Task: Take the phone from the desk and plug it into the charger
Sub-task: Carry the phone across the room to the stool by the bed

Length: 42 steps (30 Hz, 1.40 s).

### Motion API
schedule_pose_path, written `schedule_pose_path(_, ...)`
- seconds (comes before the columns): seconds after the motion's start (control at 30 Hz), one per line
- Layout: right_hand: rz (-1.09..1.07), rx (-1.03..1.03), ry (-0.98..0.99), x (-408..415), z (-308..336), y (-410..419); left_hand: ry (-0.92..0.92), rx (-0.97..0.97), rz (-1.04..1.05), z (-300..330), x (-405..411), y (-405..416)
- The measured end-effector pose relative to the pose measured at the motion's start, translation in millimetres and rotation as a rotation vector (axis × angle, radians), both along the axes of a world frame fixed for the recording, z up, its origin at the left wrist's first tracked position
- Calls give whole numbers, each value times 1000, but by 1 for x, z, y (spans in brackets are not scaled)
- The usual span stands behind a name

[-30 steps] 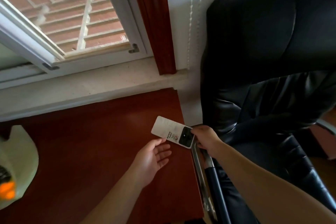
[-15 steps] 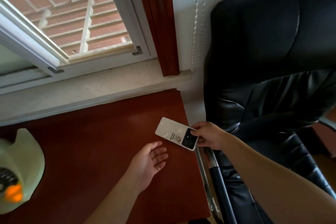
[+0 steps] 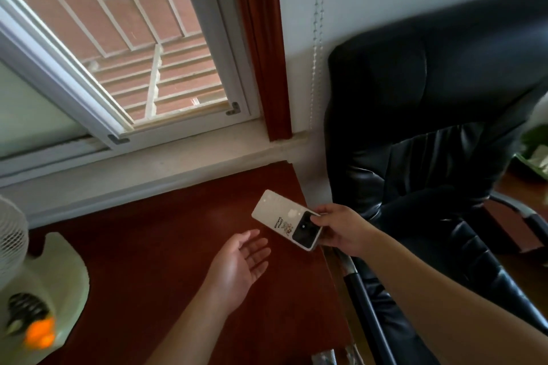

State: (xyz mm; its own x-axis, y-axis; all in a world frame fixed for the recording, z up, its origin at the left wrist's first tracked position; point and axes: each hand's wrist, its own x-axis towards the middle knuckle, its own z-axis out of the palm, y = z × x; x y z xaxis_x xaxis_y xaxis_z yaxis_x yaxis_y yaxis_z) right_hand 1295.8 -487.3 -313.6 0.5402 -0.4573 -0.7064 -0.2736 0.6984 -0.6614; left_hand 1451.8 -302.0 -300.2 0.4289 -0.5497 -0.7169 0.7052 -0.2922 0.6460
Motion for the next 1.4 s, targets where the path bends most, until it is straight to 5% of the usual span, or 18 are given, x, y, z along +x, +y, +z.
schedule_pose_path(0.77, -800, -144, -326, -79, 144, 202, 165, -378, -466, 74, -11, 75)
schedule_pose_path(1.07, -1058, -250, -380, -200, 160, 269, 218, -371, -754, 79, -121, 73)
schedule_pose_path(1.4, -1391, -422, -356, -407, 168, 375, 194, -304, -1076, 93, -347, 96)
